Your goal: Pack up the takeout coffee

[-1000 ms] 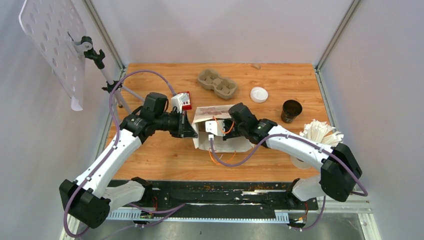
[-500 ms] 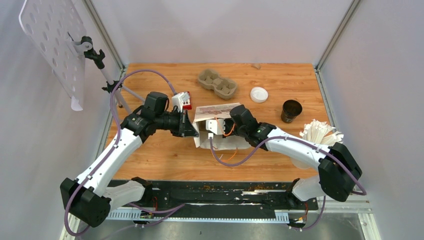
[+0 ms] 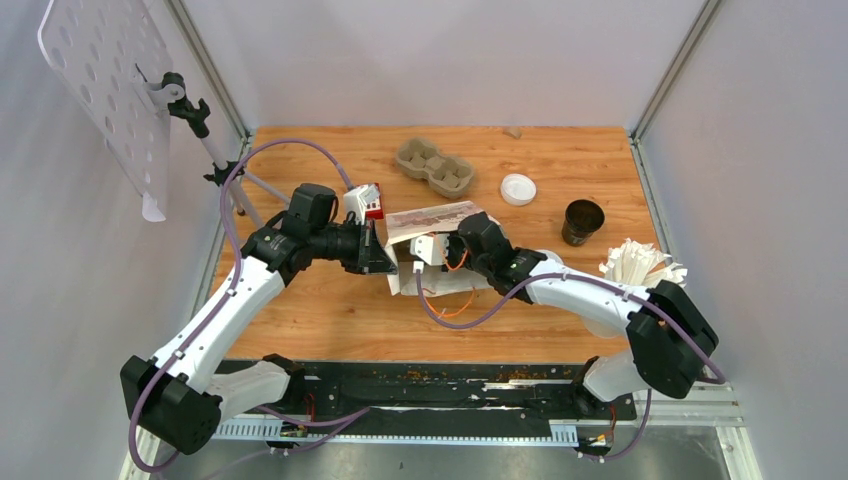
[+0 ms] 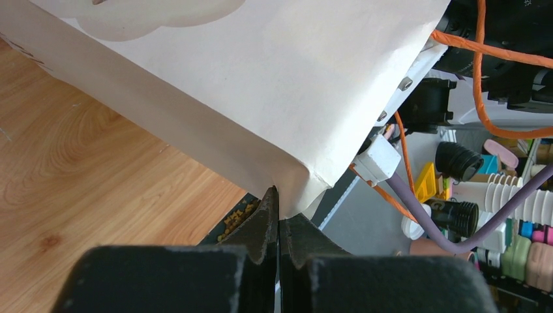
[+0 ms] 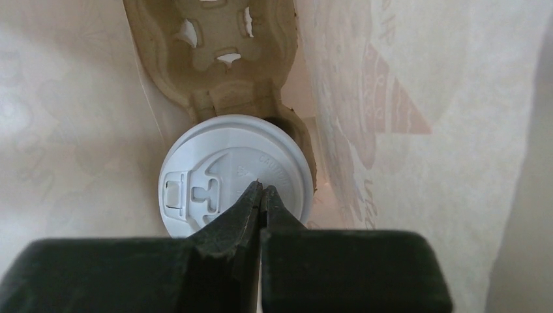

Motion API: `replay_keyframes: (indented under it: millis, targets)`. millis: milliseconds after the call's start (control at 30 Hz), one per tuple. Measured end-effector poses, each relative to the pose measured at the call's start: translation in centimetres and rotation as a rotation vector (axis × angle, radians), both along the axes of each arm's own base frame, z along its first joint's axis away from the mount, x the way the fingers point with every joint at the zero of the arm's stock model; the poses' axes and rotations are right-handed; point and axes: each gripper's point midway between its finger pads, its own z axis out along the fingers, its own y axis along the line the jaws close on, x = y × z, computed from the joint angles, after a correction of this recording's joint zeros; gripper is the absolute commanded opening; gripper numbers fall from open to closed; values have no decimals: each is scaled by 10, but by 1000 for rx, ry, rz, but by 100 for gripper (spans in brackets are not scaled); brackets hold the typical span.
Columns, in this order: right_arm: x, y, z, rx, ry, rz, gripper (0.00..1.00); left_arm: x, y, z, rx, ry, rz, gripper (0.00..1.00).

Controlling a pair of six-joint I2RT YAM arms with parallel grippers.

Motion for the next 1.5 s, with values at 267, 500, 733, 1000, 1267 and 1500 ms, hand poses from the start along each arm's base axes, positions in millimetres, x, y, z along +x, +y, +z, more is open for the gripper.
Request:
replay_keyframes:
  millis: [267,500,733,1000,1267,1500]
  targets:
    - [3,-1,-2,16,-9,-20,0,0,0,0,2,-5,-6,0]
    - [9,0,-11,16,-2,-45,0,-1,0,-1,3,-5,-12,0]
    - [17,-6,-17,27,10,-92,0,-3,0,0,-2,-3,-22,0]
    - [16,-6,-18,38,19,-99,0,-4,-1,0,-6,-1,-27,0]
    - [23,1,-21,41,18,-96,0,-4,-2,0,-8,6,-33,0]
    - [27,6,-14,57,4,-95,0,-6,-4,-1,-15,15,-47,0]
